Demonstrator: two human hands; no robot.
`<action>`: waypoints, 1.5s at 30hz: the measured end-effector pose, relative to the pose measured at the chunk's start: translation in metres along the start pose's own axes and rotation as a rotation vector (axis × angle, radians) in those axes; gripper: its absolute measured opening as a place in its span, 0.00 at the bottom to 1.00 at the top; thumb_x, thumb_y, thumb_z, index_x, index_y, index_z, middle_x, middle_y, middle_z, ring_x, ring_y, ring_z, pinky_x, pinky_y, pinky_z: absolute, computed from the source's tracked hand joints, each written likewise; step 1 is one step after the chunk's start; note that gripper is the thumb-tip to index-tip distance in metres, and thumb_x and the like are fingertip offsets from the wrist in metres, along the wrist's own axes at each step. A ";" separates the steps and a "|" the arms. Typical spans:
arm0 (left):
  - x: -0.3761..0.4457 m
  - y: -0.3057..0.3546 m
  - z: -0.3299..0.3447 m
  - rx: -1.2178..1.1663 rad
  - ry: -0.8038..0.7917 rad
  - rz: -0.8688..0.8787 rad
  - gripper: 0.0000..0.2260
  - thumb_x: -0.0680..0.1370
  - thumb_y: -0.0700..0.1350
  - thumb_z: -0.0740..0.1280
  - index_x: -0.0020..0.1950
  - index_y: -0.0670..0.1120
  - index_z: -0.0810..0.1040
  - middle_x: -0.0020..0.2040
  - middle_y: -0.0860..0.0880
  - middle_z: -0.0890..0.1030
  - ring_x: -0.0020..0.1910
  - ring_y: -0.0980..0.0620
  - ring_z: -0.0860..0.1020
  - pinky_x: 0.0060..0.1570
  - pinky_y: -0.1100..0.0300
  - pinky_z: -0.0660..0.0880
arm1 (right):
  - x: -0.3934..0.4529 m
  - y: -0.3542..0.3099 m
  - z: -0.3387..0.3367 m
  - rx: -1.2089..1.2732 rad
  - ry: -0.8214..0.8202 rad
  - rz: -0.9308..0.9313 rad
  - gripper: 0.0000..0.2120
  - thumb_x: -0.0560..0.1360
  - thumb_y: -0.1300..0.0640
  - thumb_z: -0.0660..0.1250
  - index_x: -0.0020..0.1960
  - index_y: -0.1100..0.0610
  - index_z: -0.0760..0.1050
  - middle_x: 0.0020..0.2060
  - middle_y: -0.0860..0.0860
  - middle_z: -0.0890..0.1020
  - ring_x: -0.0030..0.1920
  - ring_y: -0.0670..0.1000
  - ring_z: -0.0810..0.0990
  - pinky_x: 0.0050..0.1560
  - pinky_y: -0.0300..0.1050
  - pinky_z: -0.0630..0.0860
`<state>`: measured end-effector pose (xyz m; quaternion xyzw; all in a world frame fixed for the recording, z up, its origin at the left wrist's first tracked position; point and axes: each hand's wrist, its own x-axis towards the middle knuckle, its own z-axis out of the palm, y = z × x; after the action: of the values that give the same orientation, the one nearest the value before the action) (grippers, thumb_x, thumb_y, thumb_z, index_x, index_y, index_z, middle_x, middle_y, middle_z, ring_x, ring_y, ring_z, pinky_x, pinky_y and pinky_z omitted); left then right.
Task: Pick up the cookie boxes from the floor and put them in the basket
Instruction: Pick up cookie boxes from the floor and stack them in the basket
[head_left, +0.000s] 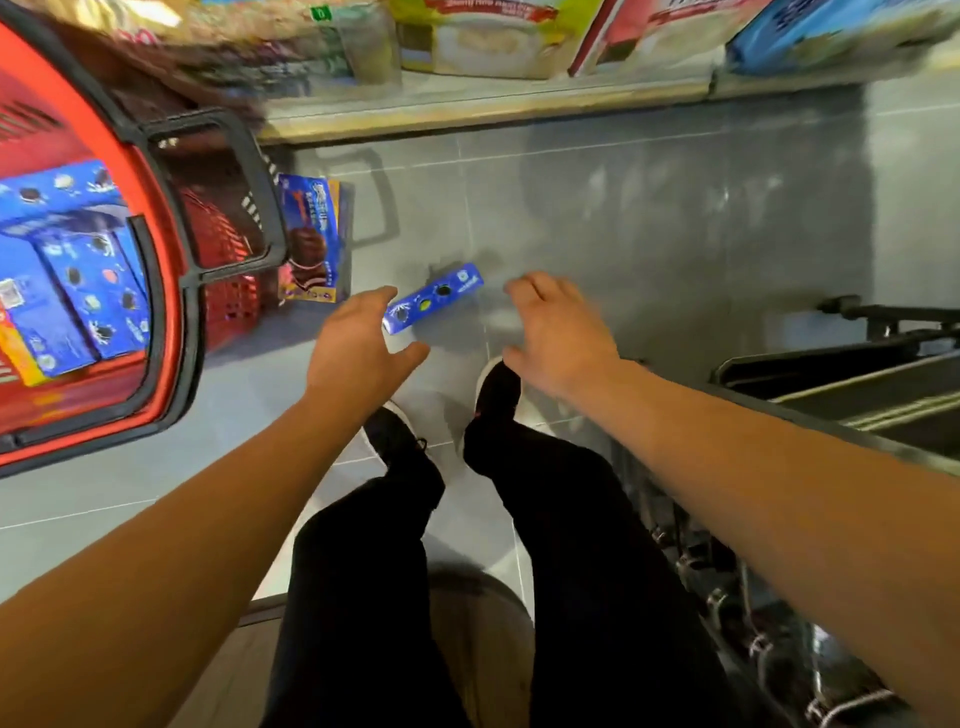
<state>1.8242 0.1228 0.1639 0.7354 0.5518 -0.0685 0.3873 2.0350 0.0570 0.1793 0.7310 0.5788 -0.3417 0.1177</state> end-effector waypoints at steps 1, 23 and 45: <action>0.008 -0.008 0.011 0.016 -0.009 0.008 0.30 0.71 0.49 0.75 0.69 0.42 0.71 0.65 0.42 0.76 0.65 0.42 0.72 0.65 0.53 0.66 | 0.011 0.001 0.009 -0.013 -0.009 -0.004 0.33 0.72 0.52 0.69 0.74 0.55 0.62 0.70 0.53 0.66 0.70 0.58 0.64 0.67 0.50 0.66; 0.235 -0.197 0.251 0.301 -0.222 0.066 0.43 0.61 0.66 0.73 0.69 0.51 0.62 0.61 0.49 0.74 0.55 0.44 0.76 0.51 0.48 0.77 | 0.336 0.063 0.251 -0.607 -0.017 -0.557 0.33 0.70 0.49 0.69 0.70 0.51 0.59 0.61 0.52 0.72 0.59 0.58 0.74 0.58 0.51 0.69; 0.114 -0.067 0.073 0.234 -0.030 0.090 0.21 0.64 0.56 0.71 0.53 0.50 0.72 0.45 0.48 0.80 0.45 0.41 0.79 0.37 0.55 0.72 | 0.170 0.010 0.036 -0.432 -0.044 -0.432 0.22 0.68 0.49 0.70 0.58 0.52 0.67 0.49 0.51 0.76 0.48 0.58 0.77 0.41 0.46 0.65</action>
<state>1.8332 0.1681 0.0206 0.7985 0.5008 -0.1259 0.3095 2.0477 0.1636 0.0420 0.5414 0.7775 -0.2434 0.2075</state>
